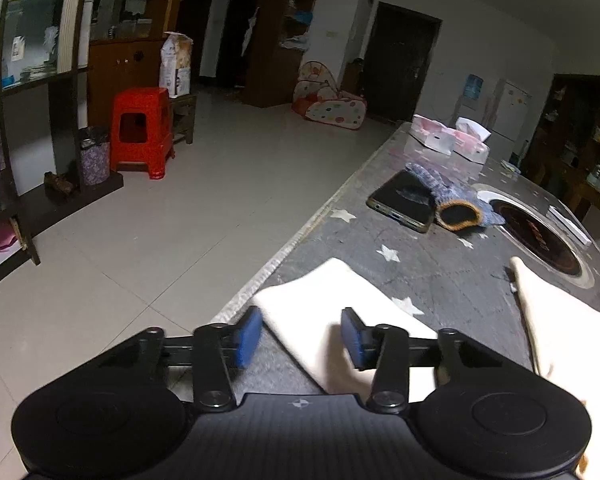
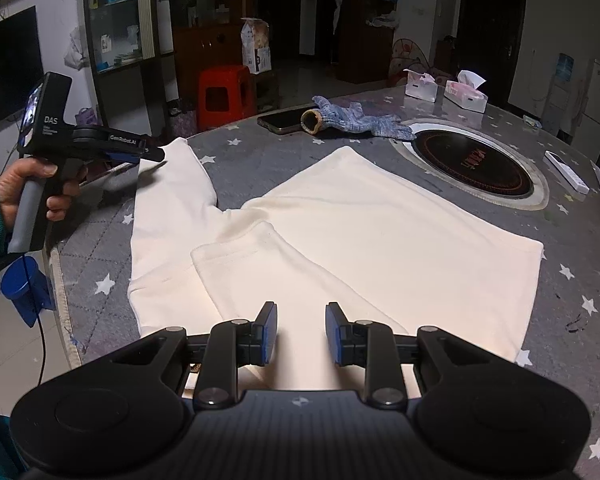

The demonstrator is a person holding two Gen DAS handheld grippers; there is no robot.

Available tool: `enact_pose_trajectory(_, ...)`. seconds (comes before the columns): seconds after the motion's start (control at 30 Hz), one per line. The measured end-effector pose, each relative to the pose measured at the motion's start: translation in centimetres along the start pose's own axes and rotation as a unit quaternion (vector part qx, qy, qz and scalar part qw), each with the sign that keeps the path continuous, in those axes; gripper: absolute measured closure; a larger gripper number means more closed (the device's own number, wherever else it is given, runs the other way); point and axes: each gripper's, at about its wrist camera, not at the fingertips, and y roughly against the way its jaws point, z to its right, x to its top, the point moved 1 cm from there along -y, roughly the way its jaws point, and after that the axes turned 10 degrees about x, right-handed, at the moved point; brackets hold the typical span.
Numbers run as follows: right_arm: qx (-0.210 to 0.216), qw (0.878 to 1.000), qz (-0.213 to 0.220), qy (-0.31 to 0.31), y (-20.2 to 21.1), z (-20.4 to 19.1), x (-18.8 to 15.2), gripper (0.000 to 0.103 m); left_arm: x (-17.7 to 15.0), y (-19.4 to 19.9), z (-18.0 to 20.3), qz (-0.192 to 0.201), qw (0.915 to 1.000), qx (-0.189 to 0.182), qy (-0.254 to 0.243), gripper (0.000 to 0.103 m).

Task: Fold clothes

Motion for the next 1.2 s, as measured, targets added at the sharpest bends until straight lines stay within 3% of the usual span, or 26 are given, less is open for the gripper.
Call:
enact_pose_trajectory(0.1,-0.001,1.000,0.006,-0.004,0.3,0.0,0.0,0.077,0.2,-0.5,-0.3,-0.002,0.9999,0.003,0.011,0.091)
enact_pose_trajectory(0.17,-0.002,1.000,0.010,-0.006,0.6,0.0,0.0,0.077,0.5,-0.6,-0.7,-0.010,0.9993,-0.019,0.031,0.097)
enact_pose_trajectory(0.33,-0.006,1.000,0.021,-0.014,1.3,0.3,-0.1,0.077,1.1,2.2,0.7,0.017,0.9956,-0.086,0.033,0.100)
enact_pose_trajectory(0.5,-0.017,0.999,0.035,-0.026,2.6,0.9,-0.5,0.077,2.2,6.5,3.6,0.049,0.9823,-0.180,0.018,0.100)
enact_pose_trajectory(0.7,-0.030,0.997,0.053,-0.049,4.4,2.2,-1.7,0.077,2.0,11.9,10.0,0.064,0.9480,-0.309,-0.043,0.100)
enact_pose_trajectory(0.83,-0.043,0.995,0.063,-0.068,5.8,3.3,-2.6,0.077,0.5,14.1,13.8,0.039,0.9186,-0.388,-0.063,0.100)
enact_pose_trajectory(1.07,-0.066,0.986,0.079,-0.128,8.5,6.1,-4.9,0.077,-4.8,15.0,19.0,-0.023,0.8852,-0.438,-0.156,0.099)
enact_pose_trajectory(1.17,-0.070,0.983,0.083,-0.146,9.1,6.7,-5.8,0.077,-7.1,15.4,21.2,-0.050,0.8667,-0.457,-0.195,0.093)
enact_pose_trajectory(1.2,-0.071,0.983,0.084,-0.149,9.3,6.9,-6.0,0.077,-7.7,15.3,21.3,-0.053,0.8647,-0.454,-0.208,0.091)
